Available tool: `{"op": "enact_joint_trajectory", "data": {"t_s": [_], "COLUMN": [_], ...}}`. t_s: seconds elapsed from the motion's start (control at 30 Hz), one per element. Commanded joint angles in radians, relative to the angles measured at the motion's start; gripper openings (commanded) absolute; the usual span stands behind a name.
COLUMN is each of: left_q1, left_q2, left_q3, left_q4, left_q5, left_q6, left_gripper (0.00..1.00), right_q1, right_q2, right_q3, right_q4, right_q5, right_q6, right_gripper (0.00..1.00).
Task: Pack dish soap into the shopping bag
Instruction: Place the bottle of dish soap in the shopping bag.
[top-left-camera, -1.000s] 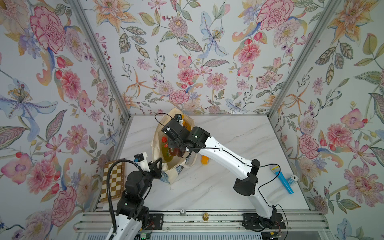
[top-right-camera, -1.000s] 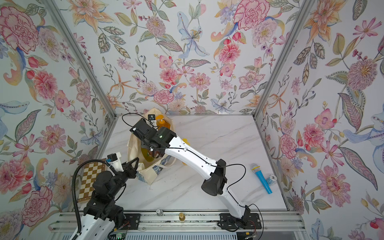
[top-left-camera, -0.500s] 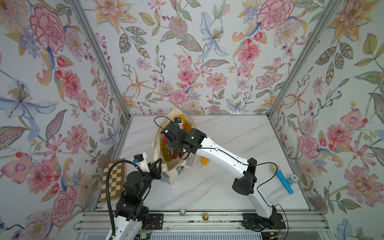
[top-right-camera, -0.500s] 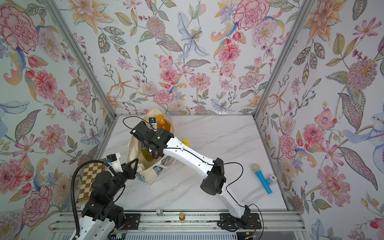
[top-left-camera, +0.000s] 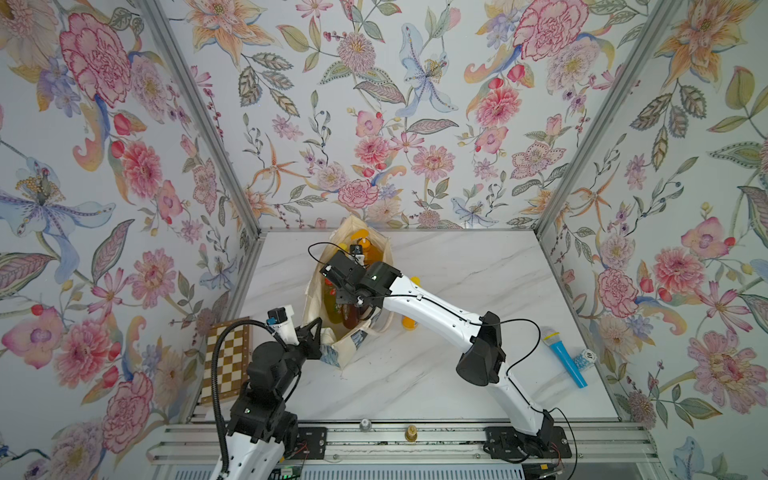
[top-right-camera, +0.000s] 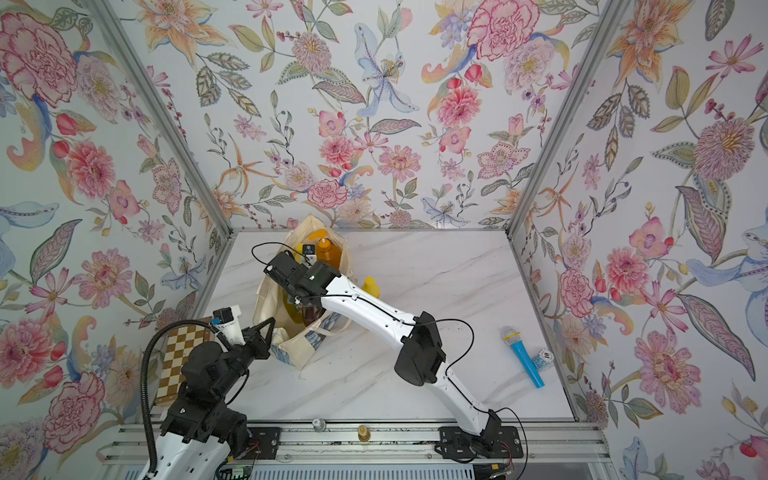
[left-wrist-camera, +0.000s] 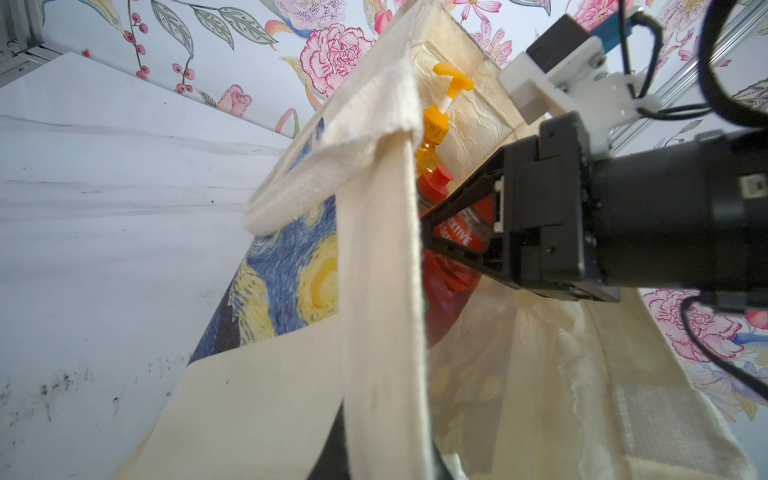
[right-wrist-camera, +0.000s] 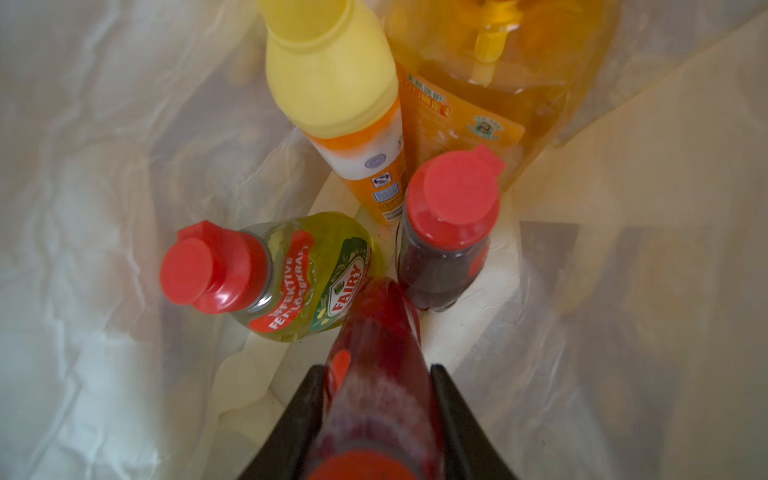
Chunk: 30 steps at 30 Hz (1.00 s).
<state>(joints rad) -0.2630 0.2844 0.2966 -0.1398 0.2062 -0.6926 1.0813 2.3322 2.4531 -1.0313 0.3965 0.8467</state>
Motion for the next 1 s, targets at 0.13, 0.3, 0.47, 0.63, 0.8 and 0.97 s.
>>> {"op": "enact_joint_trajectory", "data": {"t_s": [0.13, 0.3, 0.47, 0.63, 0.8, 0.97], "left_q1": [-0.01, -0.01, -0.01, -0.01, -0.011, -0.01], "left_q2": [-0.022, -0.029, -0.025, -0.024, -0.02, -0.015], "left_q3": [0.049, 0.091, 0.134, 0.145, 0.144, 0.148], "left_q4": [-0.079, -0.102, -0.135, -0.141, -0.135, -0.137], "left_q5": [0.039, 0.04, 0.033, 0.015, -0.001, -0.006], "left_q6": [0.018, 0.025, 0.044, 0.049, 0.047, 0.047], "left_gripper": [0.01, 0.0, 0.0, 0.0, 0.0, 0.0], "right_q1": [-0.026, -0.03, -0.036, -0.042, -0.052, -0.058], "right_q2": [0.019, 0.043, 0.068, 0.091, 0.121, 0.122], "right_q3": [0.04, 0.046, 0.046, 0.041, 0.04, 0.047], "right_q4": [0.071, 0.076, 0.092, 0.104, 0.106, 0.112], "right_q5": [0.091, 0.097, 0.091, 0.077, 0.04, 0.016], "right_q6": [0.03, 0.043, 0.046, 0.048, 0.051, 0.031], "right_gripper": [0.0, 0.0, 0.0, 0.0, 0.0, 0.01]}}
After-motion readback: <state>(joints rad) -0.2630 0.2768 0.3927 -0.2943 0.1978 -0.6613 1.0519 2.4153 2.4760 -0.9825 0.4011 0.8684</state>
